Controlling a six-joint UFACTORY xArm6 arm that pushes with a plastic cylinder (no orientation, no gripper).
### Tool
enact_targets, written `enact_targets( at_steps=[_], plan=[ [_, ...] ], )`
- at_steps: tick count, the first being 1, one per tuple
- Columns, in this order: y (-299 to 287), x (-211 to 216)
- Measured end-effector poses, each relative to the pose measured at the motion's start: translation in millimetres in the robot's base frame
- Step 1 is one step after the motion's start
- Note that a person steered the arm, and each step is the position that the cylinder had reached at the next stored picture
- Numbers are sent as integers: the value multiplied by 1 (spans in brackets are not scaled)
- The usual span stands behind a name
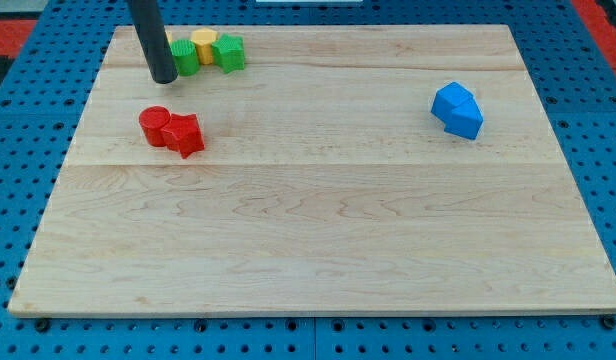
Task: Point at the blue cube
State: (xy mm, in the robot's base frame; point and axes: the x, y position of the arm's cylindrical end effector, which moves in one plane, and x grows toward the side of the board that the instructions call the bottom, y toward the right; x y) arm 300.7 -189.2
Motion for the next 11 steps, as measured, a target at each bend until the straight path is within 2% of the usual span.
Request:
enact_targets(
  at_steps=[5,6,8,10,11],
  plan=[
    [25,0],
    [92,0],
    [315,-3],
    [397,36],
    [413,51]
  ],
)
